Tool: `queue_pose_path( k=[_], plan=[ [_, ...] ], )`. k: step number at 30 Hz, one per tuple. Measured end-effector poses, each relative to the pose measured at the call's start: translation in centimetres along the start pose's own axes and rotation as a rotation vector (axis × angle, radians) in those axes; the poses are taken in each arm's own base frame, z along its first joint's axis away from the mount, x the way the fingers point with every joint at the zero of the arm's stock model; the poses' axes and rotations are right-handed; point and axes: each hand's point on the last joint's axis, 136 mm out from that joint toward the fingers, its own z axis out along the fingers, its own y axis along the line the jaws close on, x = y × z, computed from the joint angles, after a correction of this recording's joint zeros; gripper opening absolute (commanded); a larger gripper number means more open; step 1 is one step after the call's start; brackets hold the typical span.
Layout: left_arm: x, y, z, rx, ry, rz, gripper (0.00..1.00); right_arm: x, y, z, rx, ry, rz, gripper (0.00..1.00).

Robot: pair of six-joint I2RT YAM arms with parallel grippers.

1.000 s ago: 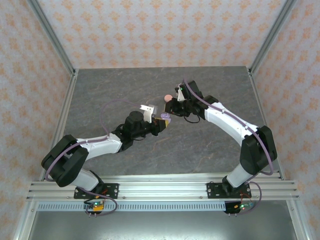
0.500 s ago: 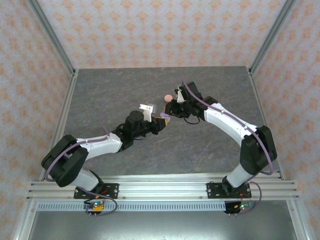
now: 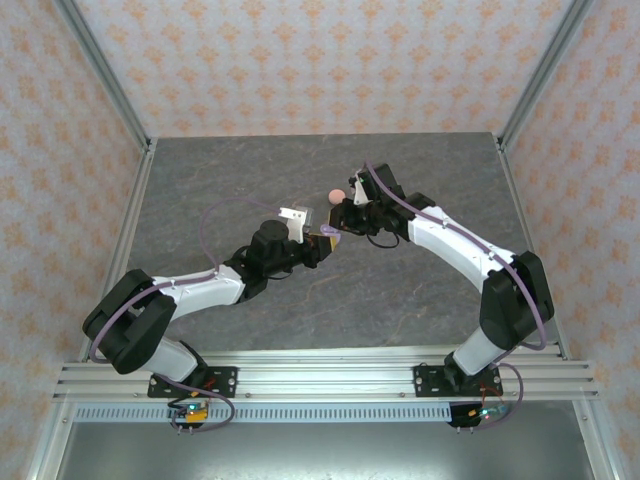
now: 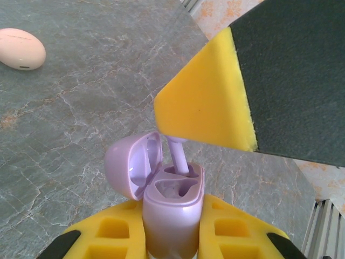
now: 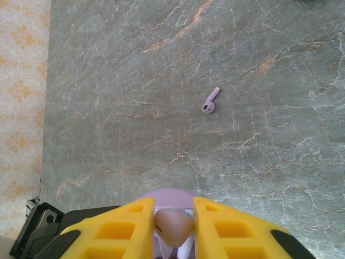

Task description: Insert the wireless bluetooth earbuds into the charging case

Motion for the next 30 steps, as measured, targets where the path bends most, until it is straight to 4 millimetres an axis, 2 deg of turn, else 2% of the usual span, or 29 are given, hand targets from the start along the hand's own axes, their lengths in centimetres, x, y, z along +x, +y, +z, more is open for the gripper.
queue_pose_path(
  k=[7, 15, 24, 30],
  plan=[
    [-0.6, -0.2, 0.1, -0.001, -0.016, 0.003, 0.15, 0.1, 0.8, -0.8, -0.011, -0.016, -0.009, 0.23],
    [-0.8, -0.2, 0.1, -0.005, -0.021, 0.004, 0.15, 0.0, 0.7, -0.8, -0.007, -0.018, 0.003, 0.24],
    [-0.7, -0.3, 0.1, -0.006, -0.022, 0.018, 0.15, 0.9, 0.7, -0.7, 0.001, 0.014, 0.002, 0.33],
    [-1.2, -0.9, -0.6, 0.0, -0.028, 0.057, 0.15, 1.0, 0.8, -1.1, 0.001, 0.013, -0.006, 0.36]
  ],
)
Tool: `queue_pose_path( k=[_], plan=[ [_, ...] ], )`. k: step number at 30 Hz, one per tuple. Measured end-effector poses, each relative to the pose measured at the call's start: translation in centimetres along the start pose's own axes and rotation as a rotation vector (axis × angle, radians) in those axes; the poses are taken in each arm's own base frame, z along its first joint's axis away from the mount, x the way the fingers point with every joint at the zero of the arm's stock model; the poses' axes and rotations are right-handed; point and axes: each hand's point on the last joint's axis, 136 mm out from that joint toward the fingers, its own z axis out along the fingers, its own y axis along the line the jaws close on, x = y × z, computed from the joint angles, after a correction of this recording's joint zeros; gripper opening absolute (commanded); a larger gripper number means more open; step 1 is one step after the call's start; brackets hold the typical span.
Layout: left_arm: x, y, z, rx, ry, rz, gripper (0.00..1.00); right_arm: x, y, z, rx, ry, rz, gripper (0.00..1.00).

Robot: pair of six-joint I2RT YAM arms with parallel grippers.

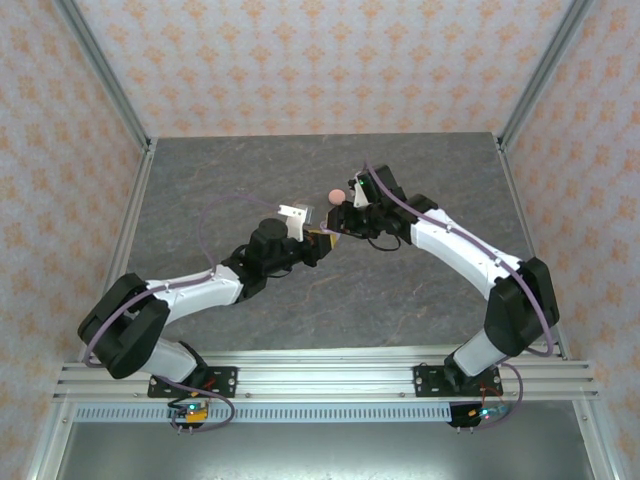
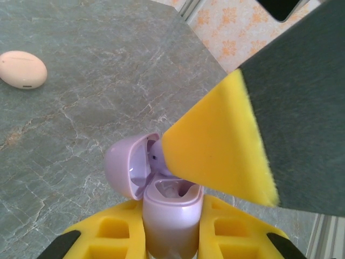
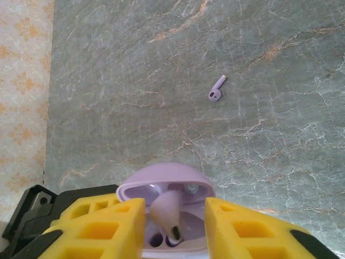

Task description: Insert the wireless bluetooth earbuds into the charging case

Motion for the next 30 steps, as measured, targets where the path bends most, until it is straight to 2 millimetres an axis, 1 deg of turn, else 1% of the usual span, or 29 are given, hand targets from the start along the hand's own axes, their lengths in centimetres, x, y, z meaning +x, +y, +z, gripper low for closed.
queue_pose_path(
  k=[7, 13, 18, 21, 24, 27, 30],
  plan=[
    [-1.1, -1.4, -1.2, 0.032, -0.032, 0.058, 0.15, 0.3, 0.6, -1.5, -0.004, -0.006, -0.017, 0.48],
    [-2.3, -2.6, -2.5, 0.06, -0.073, 0.13, 0.14, 0.3, 2.1, -4.0, -0.028, -0.032, -0.054, 0.5],
    [-2.5, -3.0, -3.7, 0.051, -0.067, 0.185, 0.15, -0.4, 3.0, -6.7, -0.023, -0.095, -0.094, 0.51],
    [-2.3, -2.9, -4.6, 0.036, -0.052, 0.207, 0.15, -1.0, 2.6, -8.0, 0.021, -0.148, -0.1, 0.51],
    [-2.3, -3.0, -5.7, 0.02, -0.038, 0.23, 0.15, -1.6, 1.3, -8.6, 0.082, -0.179, -0.085, 0.51],
    [-2.0, -2.9, -6.9, 0.003, -0.017, 0.249, 0.15, -2.1, -0.5, -8.5, 0.137, -0.184, -0.054, 0.51],
    [-2.0, -2.9, -8.2, -0.018, -0.012, 0.259, 0.16, -2.4, -1.8, -7.5, 0.166, -0.163, -0.027, 0.51]
  ],
)
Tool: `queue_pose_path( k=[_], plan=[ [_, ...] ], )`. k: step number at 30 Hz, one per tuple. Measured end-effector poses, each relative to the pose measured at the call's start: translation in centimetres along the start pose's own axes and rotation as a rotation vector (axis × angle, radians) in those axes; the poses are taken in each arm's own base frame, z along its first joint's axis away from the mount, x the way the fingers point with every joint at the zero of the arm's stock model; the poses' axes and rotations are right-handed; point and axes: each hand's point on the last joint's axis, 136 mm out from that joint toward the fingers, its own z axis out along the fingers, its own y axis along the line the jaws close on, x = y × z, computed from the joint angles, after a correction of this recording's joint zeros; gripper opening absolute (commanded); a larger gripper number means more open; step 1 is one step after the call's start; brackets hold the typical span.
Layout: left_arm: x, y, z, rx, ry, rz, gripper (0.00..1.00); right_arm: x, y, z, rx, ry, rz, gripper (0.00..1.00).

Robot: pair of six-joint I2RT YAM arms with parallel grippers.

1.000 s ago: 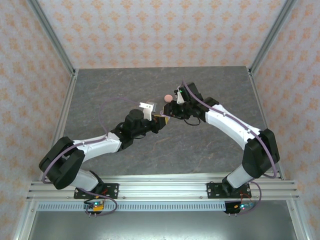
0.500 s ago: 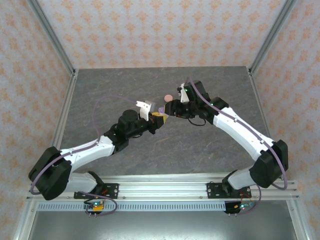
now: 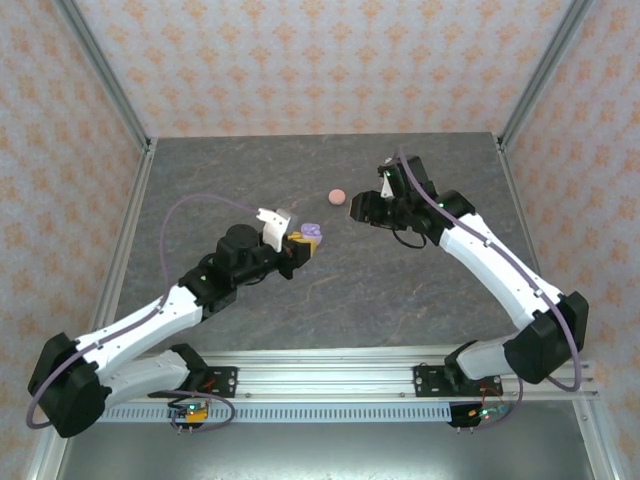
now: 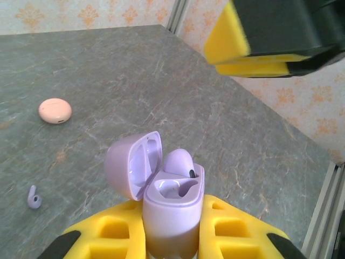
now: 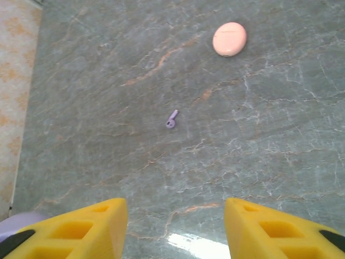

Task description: Insert the wireless bluetooth earbuds into the charging case

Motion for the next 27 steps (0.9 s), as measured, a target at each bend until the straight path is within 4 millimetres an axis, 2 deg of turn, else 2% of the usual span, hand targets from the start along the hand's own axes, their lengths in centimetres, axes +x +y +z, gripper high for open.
queue_pose_path(
  k=[8, 14, 21, 27],
  plan=[
    [-1.5, 0.1, -3.3, -0.069, 0.019, 0.026, 0.17, 1.9, -0.8, 6.9, 0.011, 0.177, 0.038, 0.48],
    [-2.1, 0.2, -5.0, -0.1, 0.024, 0.035, 0.17, 2.8, -0.4, 12.6, -0.016, 0.289, 0.09, 0.38],
    [-1.4, 0.7, -6.0, -0.134, 0.048, 0.033, 0.17, 2.7, 2.2, 17.6, -0.044, 0.352, 0.065, 0.18],
    [-1.6, 0.8, -6.4, -0.146, 0.037, 0.034, 0.17, 2.5, 4.4, 21.0, -0.068, 0.387, 0.013, 0.07]
  ],
)
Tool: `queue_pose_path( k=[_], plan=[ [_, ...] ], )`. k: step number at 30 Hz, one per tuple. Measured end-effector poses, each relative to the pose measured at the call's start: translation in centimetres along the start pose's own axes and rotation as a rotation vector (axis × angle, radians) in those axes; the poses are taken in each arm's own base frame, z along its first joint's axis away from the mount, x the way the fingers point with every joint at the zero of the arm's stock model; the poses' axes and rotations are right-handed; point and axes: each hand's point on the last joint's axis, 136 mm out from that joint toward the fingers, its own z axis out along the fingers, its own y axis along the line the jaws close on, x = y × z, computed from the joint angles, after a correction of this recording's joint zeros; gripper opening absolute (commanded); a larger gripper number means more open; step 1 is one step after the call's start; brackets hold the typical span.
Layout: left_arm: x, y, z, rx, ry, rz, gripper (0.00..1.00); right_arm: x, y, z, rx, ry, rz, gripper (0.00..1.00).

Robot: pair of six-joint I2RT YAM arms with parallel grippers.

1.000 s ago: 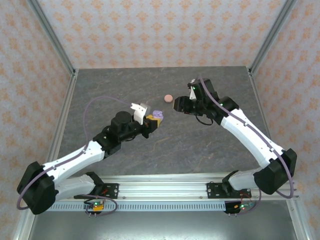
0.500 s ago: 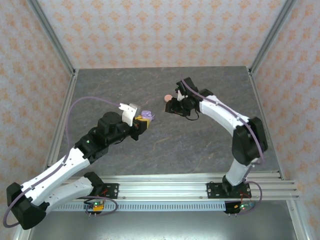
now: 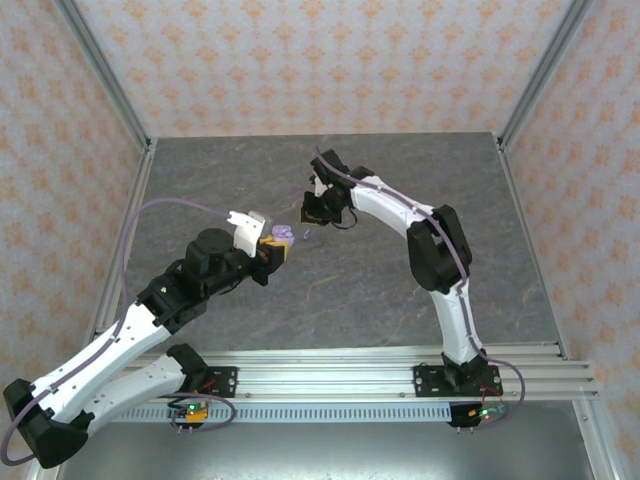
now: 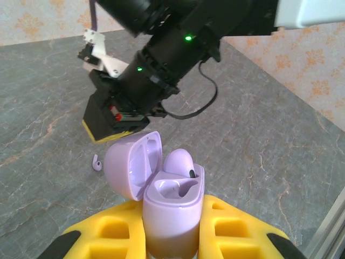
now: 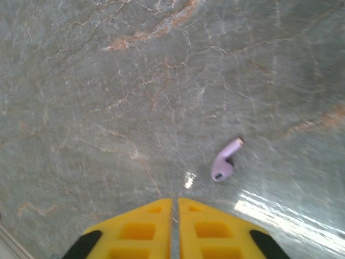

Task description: Insert the wireless bluetooth earbuds into the charging case

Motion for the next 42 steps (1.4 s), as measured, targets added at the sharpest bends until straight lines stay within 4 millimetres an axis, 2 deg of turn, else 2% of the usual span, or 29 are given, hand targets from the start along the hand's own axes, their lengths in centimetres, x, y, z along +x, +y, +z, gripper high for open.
queue_pose_path(
  k=[5, 9, 19, 32, 42],
  plan=[
    [0.0, 0.0, 0.0, 0.0, -0.001, 0.0, 0.17, -1.2, -0.1, 2.4, 0.028, 0.03, -0.015, 0.02],
    [0.0, 0.0, 0.0, 0.0, -0.002, 0.0, 0.17, -2.1, -0.4, 4.1, 0.047, 0.053, -0.022, 0.02],
    [0.0, 0.0, 0.0, 0.0, -0.002, 0.0, 0.17, -1.1, -2.4, 6.8, 0.096, 0.134, -0.005, 0.02],
    [-0.1, 0.1, 0.0, -0.003, -0.003, 0.0, 0.17, -0.8, -3.3, 6.2, 0.178, 0.128, -0.054, 0.02],
    [-0.1, 0.0, 0.0, -0.003, -0.003, -0.001, 0.17, 1.4, -5.7, 4.3, 0.288, 0.163, -0.063, 0.03]
  ],
)
